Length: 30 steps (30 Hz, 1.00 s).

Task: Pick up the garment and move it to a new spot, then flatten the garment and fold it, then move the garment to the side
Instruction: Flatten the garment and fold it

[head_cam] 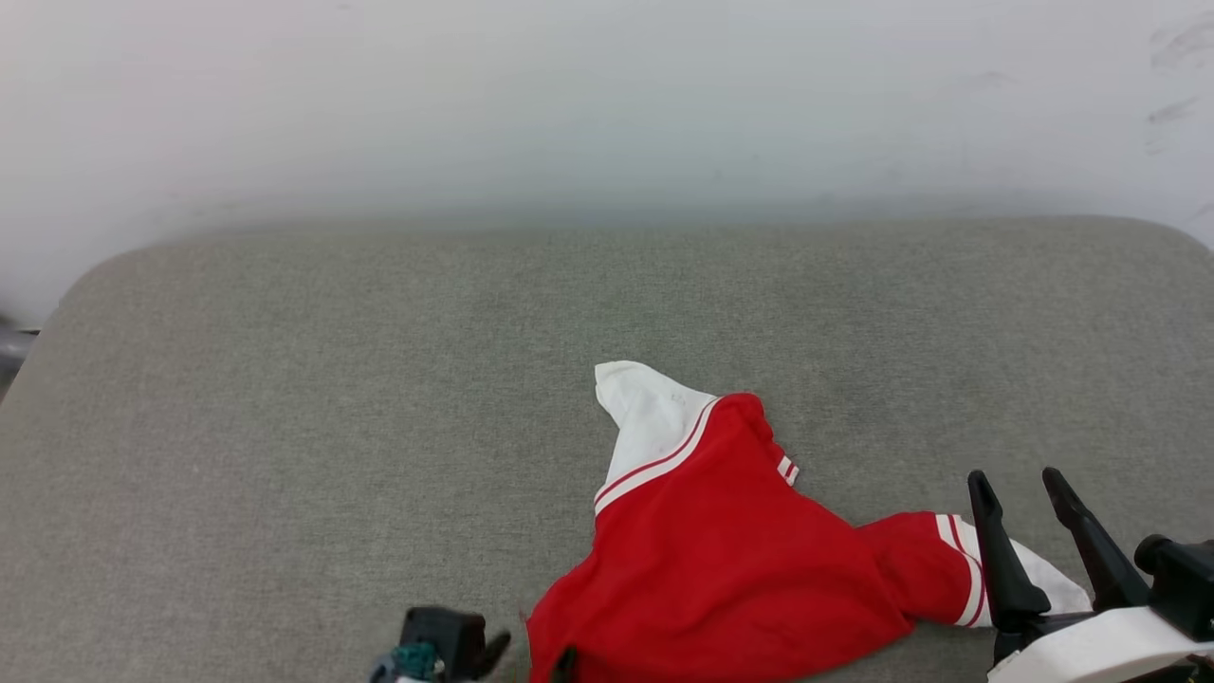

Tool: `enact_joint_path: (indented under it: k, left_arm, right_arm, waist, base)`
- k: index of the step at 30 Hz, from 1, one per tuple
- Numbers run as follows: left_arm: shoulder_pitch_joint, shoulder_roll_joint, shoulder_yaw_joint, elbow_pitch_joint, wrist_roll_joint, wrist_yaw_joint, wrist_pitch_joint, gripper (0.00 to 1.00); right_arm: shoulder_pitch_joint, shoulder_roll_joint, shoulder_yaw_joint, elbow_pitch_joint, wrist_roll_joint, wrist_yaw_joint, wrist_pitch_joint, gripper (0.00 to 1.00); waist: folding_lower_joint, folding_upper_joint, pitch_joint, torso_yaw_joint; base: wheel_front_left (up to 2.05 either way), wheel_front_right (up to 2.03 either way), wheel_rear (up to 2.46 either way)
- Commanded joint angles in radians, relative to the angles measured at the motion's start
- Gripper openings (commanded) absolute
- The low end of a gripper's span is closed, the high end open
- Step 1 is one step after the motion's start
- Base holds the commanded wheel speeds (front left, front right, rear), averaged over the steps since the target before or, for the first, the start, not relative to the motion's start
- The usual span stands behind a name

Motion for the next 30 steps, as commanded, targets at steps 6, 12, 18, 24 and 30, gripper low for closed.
enact_joint_path:
  k: [6, 12, 18, 24, 30]
  left_arm:
    - [-0.102, 0.015, 0.042, -0.03, 0.064, 0.0, -0.113, 1.0]
    - [-0.253, -0.005, 0.087, 0.022, 0.062, -0.02, -0.17, 1.0]
    - [-0.45, -0.026, 0.112, 0.165, 0.0, -0.087, -0.115, 1.0]
    - [-0.658, -0.042, 0.098, 0.347, -0.063, -0.166, 0.035, 1.0]
    - [-0.84, -0.057, 0.065, 0.548, -0.098, -0.236, 0.179, 1.0]
  right_arm:
    - [0.024, 0.001, -0.006, -0.019, -0.003, -0.001, 0.011, 1.0]
    - [0.006, 0.001, -0.011, -0.032, 0.003, -0.001, 0.014, 1.0]
    - [-0.044, 0.001, -0.005, -0.032, 0.0, -0.001, 0.017, 1.0]
    - [-0.081, 0.001, -0.015, -0.017, 0.006, -0.001, 0.004, 1.0]
    - [-0.108, 0.001, -0.006, 0.001, 0.019, -0.001, -0.015, 1.0]
  waist:
    - [0.0001, -0.0001, -0.013, -0.018]
    - [0.0001, -0.0001, 0.023, -0.043]
    - [0.0001, -0.0001, 0.104, -0.082]
    - [0.0001, -0.0001, 0.188, -0.11]
    - [0.0001, -0.0001, 0.255, -0.137]
  base:
    - [0.0, 0.0, 0.0]
    - [0.0, 0.0, 0.0]
    - [0.0, 0.0, 0.0]
    - [0.0, 0.0, 0.0]
    - [0.0, 0.0, 0.0]
